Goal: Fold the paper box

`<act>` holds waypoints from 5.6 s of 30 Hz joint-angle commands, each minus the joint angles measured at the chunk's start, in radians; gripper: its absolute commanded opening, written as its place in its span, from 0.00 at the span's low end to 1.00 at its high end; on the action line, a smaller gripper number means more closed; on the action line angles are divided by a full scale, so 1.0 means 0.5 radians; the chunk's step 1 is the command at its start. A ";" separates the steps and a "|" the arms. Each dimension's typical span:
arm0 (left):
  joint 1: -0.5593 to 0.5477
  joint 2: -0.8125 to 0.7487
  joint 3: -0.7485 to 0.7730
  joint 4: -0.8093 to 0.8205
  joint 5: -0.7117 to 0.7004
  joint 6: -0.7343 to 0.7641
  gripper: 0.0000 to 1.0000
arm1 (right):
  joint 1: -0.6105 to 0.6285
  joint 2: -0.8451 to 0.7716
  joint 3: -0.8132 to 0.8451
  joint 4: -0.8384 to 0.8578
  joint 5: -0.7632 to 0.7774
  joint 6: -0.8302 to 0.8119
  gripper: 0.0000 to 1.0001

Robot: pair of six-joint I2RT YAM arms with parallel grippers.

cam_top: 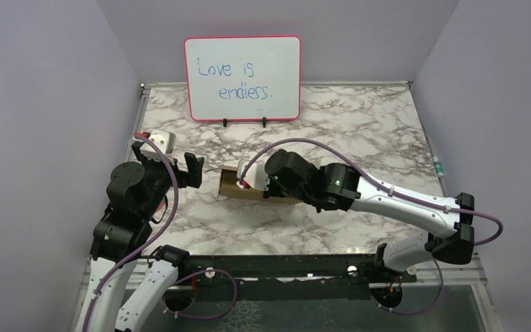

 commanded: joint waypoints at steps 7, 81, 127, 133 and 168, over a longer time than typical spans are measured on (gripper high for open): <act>0.012 0.161 0.003 -0.132 0.313 0.092 0.96 | -0.359 0.284 0.193 -0.113 -0.453 -0.291 0.02; 0.008 0.990 0.143 0.098 0.815 0.169 0.16 | -1.107 -0.367 -0.279 -0.123 -0.540 1.447 0.07; -0.019 0.852 0.013 0.077 0.733 -0.011 0.13 | -1.103 -0.139 -0.278 -0.185 -0.402 2.256 0.01; -0.020 0.846 0.030 0.056 0.676 0.003 0.13 | -1.104 -0.156 -0.271 -0.212 -0.404 2.157 0.01; -0.080 0.822 0.026 0.135 0.721 -0.424 0.09 | -1.101 -0.218 -0.425 -0.093 -0.479 2.227 0.01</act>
